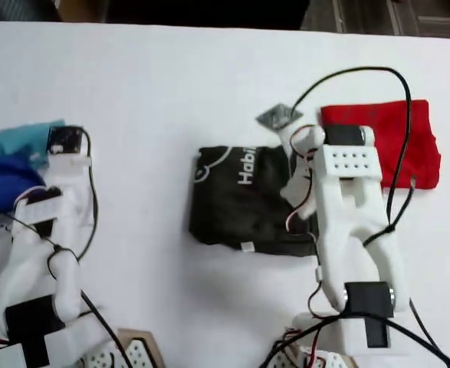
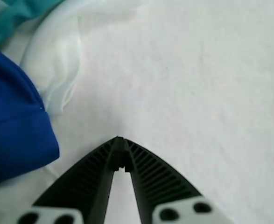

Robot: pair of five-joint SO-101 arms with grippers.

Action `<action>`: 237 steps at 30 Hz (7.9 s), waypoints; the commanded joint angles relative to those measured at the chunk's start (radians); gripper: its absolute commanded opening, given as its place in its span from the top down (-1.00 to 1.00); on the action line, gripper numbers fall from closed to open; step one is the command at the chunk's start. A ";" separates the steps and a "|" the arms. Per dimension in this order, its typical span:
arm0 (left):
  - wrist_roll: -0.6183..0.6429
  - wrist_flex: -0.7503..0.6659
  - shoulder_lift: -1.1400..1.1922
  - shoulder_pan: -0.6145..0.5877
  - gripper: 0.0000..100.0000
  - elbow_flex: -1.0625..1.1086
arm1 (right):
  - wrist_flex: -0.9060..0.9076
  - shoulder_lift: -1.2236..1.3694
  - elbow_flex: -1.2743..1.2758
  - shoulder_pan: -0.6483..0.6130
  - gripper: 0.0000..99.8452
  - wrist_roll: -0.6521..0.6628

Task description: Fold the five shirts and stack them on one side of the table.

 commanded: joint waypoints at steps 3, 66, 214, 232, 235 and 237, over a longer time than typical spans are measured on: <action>0.011 -0.017 0.002 0.009 0.95 -0.004 | -0.048 0.111 -0.026 -0.113 0.96 -0.078; 0.011 -0.031 0.002 0.011 0.95 -0.002 | 0.222 0.794 -1.135 0.099 0.64 -0.275; 0.012 -0.026 0.002 0.011 0.95 0.001 | 0.101 0.308 -0.710 0.220 0.96 -0.048; 0.012 -0.031 -0.005 0.011 0.95 0.018 | -0.008 0.624 -1.212 0.518 0.96 0.061; 0.012 -0.031 -0.005 0.011 0.95 0.018 | -0.025 0.727 -1.260 0.542 0.96 0.110; 0.012 -0.031 -0.005 0.011 0.95 0.019 | -0.041 0.786 -1.303 0.559 0.96 0.126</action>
